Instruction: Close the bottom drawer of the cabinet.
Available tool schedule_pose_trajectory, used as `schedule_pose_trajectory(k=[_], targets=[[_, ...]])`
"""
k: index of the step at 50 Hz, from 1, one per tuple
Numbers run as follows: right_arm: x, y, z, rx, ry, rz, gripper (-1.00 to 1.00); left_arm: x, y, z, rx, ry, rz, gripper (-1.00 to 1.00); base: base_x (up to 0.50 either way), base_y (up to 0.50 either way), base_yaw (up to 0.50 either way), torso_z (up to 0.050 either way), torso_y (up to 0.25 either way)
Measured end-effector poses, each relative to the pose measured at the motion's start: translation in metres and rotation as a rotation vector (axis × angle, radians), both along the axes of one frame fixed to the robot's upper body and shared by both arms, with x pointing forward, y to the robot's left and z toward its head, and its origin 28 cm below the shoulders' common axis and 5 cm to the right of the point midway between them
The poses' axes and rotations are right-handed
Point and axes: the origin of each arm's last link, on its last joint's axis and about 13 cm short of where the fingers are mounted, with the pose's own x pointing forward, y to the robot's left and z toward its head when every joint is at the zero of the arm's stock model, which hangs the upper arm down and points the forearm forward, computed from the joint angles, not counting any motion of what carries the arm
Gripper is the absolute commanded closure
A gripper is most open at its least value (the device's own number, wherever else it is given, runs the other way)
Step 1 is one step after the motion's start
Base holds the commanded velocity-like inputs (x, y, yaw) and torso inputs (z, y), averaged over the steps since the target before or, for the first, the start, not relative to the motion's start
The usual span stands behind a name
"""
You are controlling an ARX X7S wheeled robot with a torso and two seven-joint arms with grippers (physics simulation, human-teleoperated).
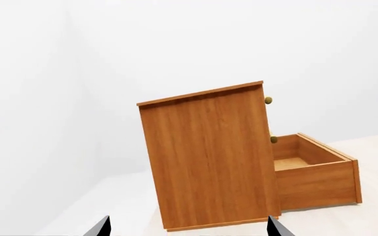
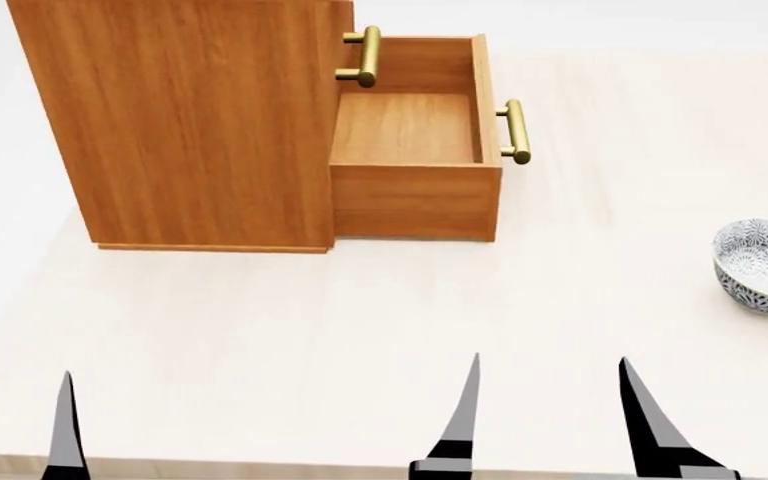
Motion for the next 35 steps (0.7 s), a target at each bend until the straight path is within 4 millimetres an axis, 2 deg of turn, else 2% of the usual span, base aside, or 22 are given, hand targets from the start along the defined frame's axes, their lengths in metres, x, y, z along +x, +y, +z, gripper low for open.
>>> schedule_pose_trajectory(k=[3, 19, 35], targets=[[0.0001, -0.0001, -0.0006, 0.005, 0.001, 0.001, -1.00, 0.0005, -0.0002, -0.0008, 0.000, 0.002, 0.000, -1.00, 0.00, 0.44, 0.00, 0.000, 0.000], [0.0001, -0.0003, -0.0008, 0.045, 0.011, -0.019, -1.00, 0.0011, -0.0012, -0.0033, -0.001, 0.007, -0.003, -1.00, 0.01, 0.00, 0.00, 0.000, 0.000], [-0.0015, -0.0009, 0.0035, 0.095, 0.013, 0.005, -1.00, 0.0001, -0.0020, -0.0023, -0.002, 0.005, -0.005, -1.00, 0.47, 0.00, 0.00, 0.000, 0.000]])
